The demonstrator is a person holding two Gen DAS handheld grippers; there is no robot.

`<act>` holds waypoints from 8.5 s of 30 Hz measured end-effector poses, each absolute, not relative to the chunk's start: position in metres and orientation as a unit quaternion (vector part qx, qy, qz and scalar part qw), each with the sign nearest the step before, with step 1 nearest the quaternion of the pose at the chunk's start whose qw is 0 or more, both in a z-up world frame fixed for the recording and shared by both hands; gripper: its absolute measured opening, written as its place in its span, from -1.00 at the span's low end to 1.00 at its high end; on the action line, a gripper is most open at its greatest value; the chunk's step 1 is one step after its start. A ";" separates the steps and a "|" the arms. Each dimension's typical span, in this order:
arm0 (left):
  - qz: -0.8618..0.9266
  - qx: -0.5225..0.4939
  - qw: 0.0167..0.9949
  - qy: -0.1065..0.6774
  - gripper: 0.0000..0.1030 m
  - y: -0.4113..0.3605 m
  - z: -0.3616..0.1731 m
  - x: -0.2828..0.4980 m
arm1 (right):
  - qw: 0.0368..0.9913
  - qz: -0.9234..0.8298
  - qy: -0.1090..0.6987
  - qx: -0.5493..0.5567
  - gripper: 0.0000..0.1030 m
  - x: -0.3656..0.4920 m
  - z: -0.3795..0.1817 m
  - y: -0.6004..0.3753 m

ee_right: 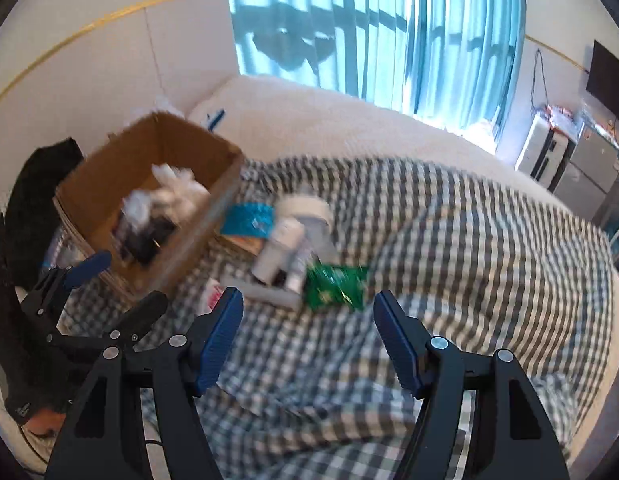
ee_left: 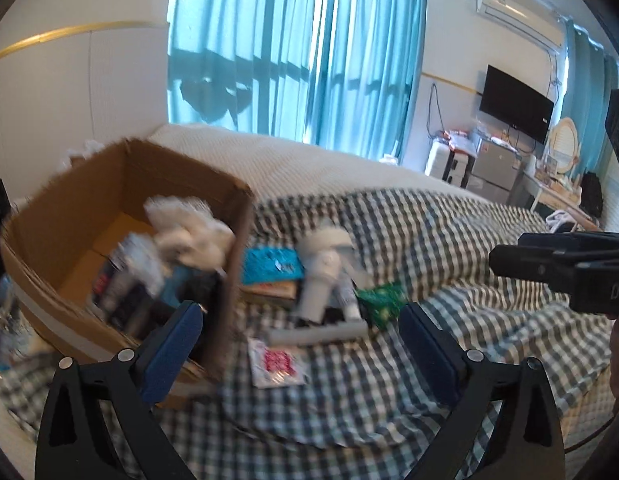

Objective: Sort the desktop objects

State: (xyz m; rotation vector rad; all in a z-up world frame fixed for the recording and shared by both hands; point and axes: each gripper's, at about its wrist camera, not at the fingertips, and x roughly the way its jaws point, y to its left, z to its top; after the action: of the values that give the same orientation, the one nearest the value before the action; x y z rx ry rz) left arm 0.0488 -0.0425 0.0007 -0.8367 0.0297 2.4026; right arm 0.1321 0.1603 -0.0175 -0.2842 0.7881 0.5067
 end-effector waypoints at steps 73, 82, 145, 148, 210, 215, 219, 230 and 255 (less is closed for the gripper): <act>0.890 -0.407 0.207 0.004 0.11 -0.007 -0.153 0.010 | 0.810 0.197 0.539 -0.123 -0.23 0.251 -0.135 0.181; 0.900 -0.379 0.214 0.011 0.20 -0.003 -0.144 0.017 | 0.809 0.197 0.539 -0.124 -0.23 0.253 -0.141 0.185; 0.878 -0.334 0.341 -0.034 -0.42 -0.002 -0.055 0.019 | 0.840 0.238 0.479 -0.091 -0.36 0.206 -0.083 0.165; 0.889 -0.307 0.339 -0.034 -0.42 -0.005 -0.037 0.023 | 0.844 0.255 0.464 -0.081 -0.36 0.189 -0.070 0.168; 0.924 -0.241 0.278 -0.103 0.95 -0.168 0.024 -0.092 | 0.888 0.282 0.359 -0.060 0.22 0.202 -0.006 0.359; 0.929 -0.241 0.271 -0.079 1.00 -0.156 0.028 -0.073 | 0.896 0.231 0.371 -0.080 0.23 0.182 -0.002 0.305; 0.916 -0.264 0.293 -0.078 1.00 -0.145 0.025 -0.056 | 0.900 0.205 0.369 -0.109 0.23 0.156 0.003 0.267; 0.877 -0.307 0.370 -0.008 1.00 -0.072 -0.019 0.032 | 0.896 0.170 0.373 -0.173 0.23 0.136 -0.033 0.231; 0.858 -0.339 0.353 0.158 1.00 0.029 -0.127 0.042 | 0.877 0.157 0.425 -0.157 0.23 0.183 -0.066 0.203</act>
State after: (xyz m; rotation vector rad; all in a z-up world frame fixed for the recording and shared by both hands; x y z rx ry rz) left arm 0.0423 0.0291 -0.1272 -0.8768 0.4076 2.2179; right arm 0.1828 0.2027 -0.0658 -0.3278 0.8874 0.3279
